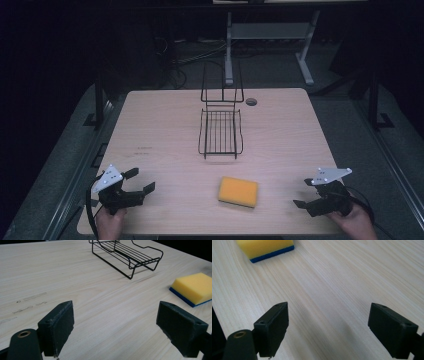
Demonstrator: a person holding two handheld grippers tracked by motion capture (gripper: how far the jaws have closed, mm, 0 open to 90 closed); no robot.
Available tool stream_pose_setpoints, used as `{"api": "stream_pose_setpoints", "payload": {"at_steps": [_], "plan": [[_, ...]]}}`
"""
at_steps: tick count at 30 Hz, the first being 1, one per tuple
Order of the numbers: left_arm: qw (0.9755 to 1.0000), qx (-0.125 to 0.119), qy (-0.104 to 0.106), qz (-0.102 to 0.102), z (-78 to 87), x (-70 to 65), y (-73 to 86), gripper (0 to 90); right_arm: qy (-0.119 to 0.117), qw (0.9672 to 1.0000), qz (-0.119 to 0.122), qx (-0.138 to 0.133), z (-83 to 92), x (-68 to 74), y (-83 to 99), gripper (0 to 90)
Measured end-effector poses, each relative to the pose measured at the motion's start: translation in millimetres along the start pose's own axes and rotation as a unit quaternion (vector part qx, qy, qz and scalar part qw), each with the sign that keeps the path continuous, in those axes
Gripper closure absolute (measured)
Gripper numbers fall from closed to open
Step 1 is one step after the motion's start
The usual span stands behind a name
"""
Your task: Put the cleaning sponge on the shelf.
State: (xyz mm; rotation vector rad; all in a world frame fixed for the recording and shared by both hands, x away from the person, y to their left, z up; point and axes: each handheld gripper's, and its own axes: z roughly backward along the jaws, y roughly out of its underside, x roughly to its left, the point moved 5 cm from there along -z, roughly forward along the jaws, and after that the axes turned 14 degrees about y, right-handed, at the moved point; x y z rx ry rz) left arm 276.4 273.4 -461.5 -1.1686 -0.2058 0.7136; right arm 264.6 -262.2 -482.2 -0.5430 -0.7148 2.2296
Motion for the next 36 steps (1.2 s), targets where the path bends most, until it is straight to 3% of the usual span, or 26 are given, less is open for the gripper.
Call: {"api": "stream_pose_setpoints", "payload": {"at_steps": [15, 36], "plan": [[1.0, 0.004, -0.002, -0.001, -0.9, 0.3, 0.2, 14.0, -0.009, 0.9999, 0.01, 0.001, -2.2, 5.6, -7.5, 16.2], [1.0, -0.003, -0.005, -0.002, 2.7, -1.2, 0.6, 14.1, -0.021, 0.9986, 0.047, 0.009, -3.6, 19.3, -26.8, 16.2]]}}
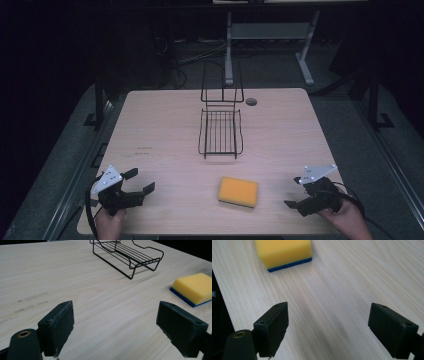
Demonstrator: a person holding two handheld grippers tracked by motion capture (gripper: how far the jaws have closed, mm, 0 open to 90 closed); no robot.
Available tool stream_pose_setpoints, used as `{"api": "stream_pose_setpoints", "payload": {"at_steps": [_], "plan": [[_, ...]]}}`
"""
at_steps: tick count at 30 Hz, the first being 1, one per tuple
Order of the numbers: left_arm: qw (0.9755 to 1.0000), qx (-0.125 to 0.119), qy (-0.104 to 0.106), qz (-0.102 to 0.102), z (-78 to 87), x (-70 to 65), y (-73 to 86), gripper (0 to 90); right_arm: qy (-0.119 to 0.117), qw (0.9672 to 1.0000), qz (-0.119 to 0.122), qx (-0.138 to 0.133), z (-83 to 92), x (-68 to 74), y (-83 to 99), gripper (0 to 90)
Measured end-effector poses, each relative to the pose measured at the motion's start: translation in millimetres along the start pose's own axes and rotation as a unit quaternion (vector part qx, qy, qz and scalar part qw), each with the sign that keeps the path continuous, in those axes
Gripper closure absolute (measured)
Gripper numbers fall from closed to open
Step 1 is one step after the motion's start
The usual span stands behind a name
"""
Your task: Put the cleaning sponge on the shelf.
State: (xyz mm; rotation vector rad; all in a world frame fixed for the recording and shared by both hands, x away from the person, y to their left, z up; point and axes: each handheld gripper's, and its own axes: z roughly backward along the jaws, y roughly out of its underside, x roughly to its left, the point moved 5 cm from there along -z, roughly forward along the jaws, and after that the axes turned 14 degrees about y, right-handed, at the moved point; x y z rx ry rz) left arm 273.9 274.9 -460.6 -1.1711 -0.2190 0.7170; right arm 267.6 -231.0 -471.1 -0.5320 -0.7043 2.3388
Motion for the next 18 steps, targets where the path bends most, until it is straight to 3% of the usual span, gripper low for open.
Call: {"api": "stream_pose_setpoints", "payload": {"at_steps": [18], "plan": [[1.0, 0.005, -0.003, 0.0, -1.2, -0.3, 0.3, 14.1, -0.022, 0.999, 0.036, 0.01, -7.0, 10.9, -21.0, 16.2]]}}
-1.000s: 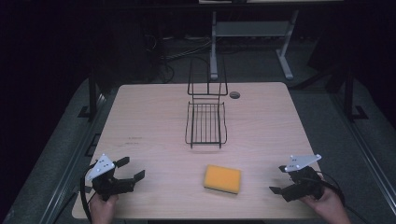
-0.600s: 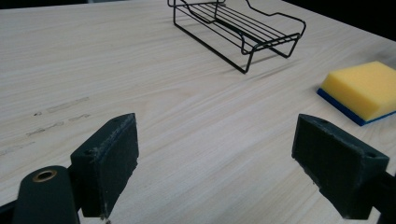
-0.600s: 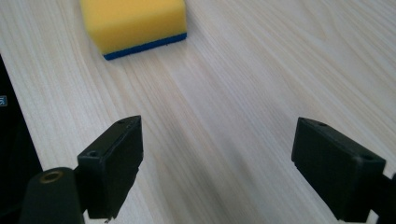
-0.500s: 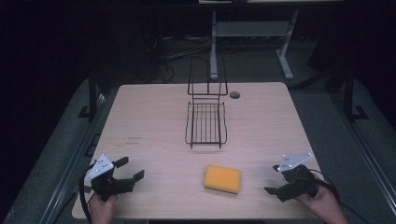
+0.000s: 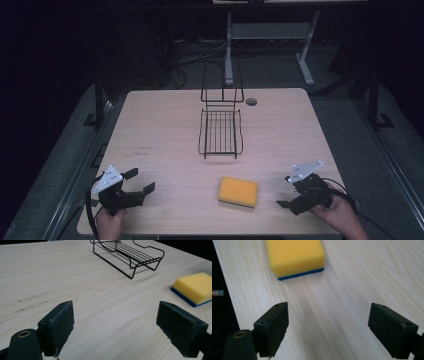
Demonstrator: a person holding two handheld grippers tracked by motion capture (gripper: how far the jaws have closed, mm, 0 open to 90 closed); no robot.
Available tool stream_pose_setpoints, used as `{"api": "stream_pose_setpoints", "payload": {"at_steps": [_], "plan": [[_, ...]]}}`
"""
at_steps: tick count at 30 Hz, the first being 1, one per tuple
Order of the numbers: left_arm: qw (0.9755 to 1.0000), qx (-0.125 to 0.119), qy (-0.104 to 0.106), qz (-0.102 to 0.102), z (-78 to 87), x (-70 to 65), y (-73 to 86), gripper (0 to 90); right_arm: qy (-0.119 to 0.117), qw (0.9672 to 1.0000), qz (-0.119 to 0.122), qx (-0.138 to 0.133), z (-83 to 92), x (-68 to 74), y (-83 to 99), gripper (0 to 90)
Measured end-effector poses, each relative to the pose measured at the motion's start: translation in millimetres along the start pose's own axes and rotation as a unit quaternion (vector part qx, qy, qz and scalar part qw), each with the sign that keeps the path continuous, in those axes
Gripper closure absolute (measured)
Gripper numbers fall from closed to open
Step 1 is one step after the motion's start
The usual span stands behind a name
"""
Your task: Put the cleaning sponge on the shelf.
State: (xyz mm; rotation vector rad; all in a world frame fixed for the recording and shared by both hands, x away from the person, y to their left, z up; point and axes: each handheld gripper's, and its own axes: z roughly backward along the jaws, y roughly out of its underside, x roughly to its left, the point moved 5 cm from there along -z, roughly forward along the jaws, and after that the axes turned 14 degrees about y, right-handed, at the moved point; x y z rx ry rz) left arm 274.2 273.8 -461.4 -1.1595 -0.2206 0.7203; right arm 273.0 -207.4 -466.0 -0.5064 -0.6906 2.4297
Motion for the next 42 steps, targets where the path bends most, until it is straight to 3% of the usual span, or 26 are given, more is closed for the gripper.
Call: {"api": "stream_pose_setpoints", "payload": {"at_steps": [23, 42], "plan": [[1.0, -0.001, 0.002, -0.003, 0.2, -0.9, -0.8, 14.0, -0.022, 0.9993, 0.029, 0.005, -5.1, 6.3, -23.2, 16.2], [1.0, -0.003, 0.002, -0.003, 0.3, -1.5, -1.4, 14.1, -0.041, 0.9969, 0.066, 0.012, -12.9, 16.4, -44.4, 16.2]]}}
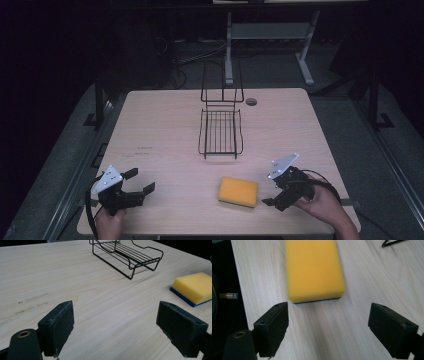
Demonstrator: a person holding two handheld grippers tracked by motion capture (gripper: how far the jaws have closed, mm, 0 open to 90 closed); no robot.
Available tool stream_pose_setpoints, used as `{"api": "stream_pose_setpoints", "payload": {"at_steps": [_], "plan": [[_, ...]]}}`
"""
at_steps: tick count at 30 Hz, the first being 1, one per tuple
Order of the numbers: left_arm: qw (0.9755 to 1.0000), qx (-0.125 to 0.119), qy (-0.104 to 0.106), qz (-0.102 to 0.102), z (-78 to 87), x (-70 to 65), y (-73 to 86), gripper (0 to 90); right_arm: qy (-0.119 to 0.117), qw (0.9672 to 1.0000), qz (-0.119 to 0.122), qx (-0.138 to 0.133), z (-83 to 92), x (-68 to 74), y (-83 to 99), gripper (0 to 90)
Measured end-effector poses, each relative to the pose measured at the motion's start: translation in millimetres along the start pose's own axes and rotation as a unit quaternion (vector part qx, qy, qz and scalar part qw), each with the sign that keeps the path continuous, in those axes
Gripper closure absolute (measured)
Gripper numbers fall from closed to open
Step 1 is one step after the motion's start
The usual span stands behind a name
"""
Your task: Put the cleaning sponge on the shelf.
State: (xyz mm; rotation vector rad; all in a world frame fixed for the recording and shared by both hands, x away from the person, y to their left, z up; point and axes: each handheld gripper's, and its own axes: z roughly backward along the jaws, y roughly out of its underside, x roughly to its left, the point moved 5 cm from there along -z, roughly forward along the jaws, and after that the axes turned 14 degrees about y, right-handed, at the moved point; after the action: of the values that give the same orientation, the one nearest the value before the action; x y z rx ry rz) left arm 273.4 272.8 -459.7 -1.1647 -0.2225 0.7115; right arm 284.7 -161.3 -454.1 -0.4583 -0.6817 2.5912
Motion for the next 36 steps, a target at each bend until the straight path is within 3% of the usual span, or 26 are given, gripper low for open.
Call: {"api": "stream_pose_setpoints", "payload": {"at_steps": [36], "plan": [[1.0, -0.002, -0.002, 0.0, 2.8, 2.0, -0.3, 14.1, -0.029, 0.9986, 0.042, 0.012, -15.9, 10.9, -36.8, 16.2]]}}
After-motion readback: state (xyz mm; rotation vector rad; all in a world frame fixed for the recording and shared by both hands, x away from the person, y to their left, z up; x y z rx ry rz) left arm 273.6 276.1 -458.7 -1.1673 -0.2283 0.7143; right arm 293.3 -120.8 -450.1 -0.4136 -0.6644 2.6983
